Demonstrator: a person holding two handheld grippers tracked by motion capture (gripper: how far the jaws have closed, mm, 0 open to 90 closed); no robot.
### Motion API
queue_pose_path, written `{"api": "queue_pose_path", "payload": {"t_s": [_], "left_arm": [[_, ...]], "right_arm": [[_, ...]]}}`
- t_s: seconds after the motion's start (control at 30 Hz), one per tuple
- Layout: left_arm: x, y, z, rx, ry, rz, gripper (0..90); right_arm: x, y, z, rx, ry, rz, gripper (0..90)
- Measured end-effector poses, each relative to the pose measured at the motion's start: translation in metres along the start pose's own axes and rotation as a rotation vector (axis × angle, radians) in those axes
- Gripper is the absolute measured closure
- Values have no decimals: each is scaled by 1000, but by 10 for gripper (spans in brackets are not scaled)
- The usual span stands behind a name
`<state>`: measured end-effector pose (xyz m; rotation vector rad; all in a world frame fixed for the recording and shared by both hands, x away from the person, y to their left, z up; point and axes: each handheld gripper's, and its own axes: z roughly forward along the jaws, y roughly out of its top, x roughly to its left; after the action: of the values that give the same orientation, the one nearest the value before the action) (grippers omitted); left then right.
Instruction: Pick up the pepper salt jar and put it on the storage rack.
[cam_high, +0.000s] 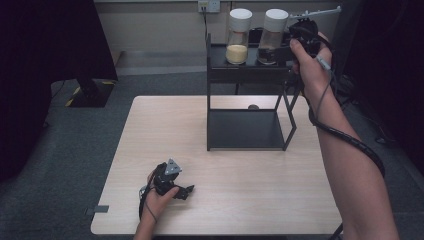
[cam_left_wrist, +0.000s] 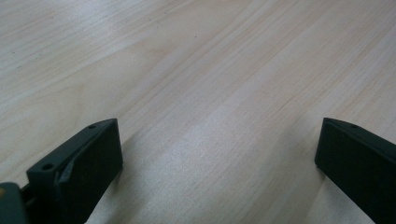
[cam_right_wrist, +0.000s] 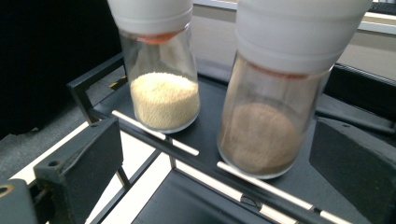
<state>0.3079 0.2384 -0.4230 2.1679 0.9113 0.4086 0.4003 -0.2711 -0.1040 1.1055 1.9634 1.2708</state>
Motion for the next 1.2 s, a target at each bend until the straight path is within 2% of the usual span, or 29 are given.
{"api": "queue_pose_path", "payload": {"t_s": [0.47,0.7,0.97,1.13,1.2], "left_arm": [[0,0,0,0,0,0,0],[0,0,0,-3,1,0,0],[0,0,0,-3,1,0,0],[0,0,0,-3,1,0,0],[0,0,0,-2,1,0,0]], "right_arm": [[6,-23,-13,-5,13,2,20],[6,-38,-12,3,30,9,20],[11,-51,-13,16,22,-13,20],[10,-63,-14,13,41,-4,20],[12,-68,-14,25,40,-17,20]]}}
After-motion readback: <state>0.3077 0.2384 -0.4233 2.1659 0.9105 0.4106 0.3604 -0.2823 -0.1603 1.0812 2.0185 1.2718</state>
